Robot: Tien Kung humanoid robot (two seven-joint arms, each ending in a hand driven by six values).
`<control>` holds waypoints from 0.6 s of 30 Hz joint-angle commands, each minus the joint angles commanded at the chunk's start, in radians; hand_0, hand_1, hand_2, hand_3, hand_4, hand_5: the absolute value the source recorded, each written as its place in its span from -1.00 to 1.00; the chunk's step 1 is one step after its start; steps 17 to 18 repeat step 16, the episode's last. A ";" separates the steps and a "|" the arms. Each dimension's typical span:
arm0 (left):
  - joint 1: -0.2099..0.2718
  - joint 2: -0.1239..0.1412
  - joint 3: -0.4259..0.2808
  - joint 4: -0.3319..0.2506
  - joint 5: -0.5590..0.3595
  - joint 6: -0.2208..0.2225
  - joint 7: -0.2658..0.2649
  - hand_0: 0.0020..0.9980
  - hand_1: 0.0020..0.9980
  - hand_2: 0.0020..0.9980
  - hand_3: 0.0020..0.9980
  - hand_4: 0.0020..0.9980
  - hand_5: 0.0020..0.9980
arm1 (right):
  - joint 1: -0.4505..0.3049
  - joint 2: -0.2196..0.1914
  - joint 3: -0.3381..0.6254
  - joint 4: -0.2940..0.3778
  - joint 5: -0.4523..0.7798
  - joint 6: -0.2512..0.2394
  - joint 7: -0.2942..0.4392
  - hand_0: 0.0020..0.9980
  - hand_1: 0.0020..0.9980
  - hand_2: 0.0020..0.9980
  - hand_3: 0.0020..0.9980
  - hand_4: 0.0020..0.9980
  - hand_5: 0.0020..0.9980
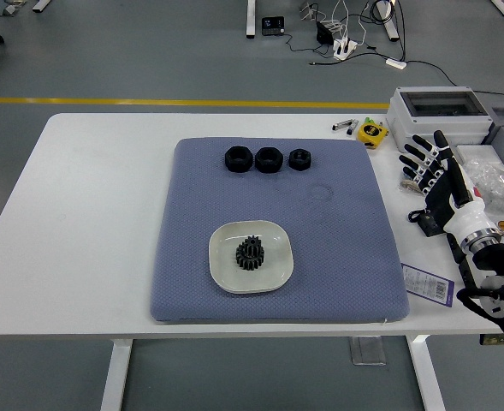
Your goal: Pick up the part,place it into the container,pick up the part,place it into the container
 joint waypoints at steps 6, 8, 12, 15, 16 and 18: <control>0.001 0.000 0.005 0.000 -0.005 0.000 -0.001 0.42 0.27 0.29 0.13 0.23 0.39 | -0.009 0.002 0.011 -0.002 -0.033 -0.003 0.000 0.95 0.70 0.75 0.79 1.00 0.71; 0.001 0.000 0.007 0.000 -0.007 0.000 -0.001 0.42 0.27 0.29 0.13 0.23 0.39 | -0.012 0.002 0.012 -0.001 -0.034 -0.005 0.004 0.95 0.70 0.75 0.79 1.00 0.71; 0.001 0.000 0.009 0.000 -0.011 0.000 -0.002 0.42 0.27 0.29 0.13 0.23 0.39 | -0.017 0.004 0.015 -0.002 -0.037 -0.010 0.013 0.95 0.70 0.75 0.79 1.00 0.71; 0.000 0.000 0.010 0.000 -0.010 0.000 -0.001 0.42 0.27 0.28 0.13 0.23 0.39 | -0.018 0.007 0.015 -0.002 -0.042 -0.010 0.015 0.90 0.70 0.75 0.80 1.00 0.73; -0.001 0.000 0.011 0.000 -0.011 0.000 -0.001 0.42 0.27 0.28 0.13 0.23 0.39 | -0.018 0.007 0.014 -0.002 -0.044 -0.010 0.016 0.90 0.70 0.75 0.80 1.00 0.73; -0.001 0.000 0.011 0.000 -0.011 0.000 -0.001 0.42 0.27 0.28 0.13 0.23 0.39 | -0.018 0.007 0.014 -0.002 -0.044 -0.010 0.016 0.90 0.70 0.75 0.80 1.00 0.73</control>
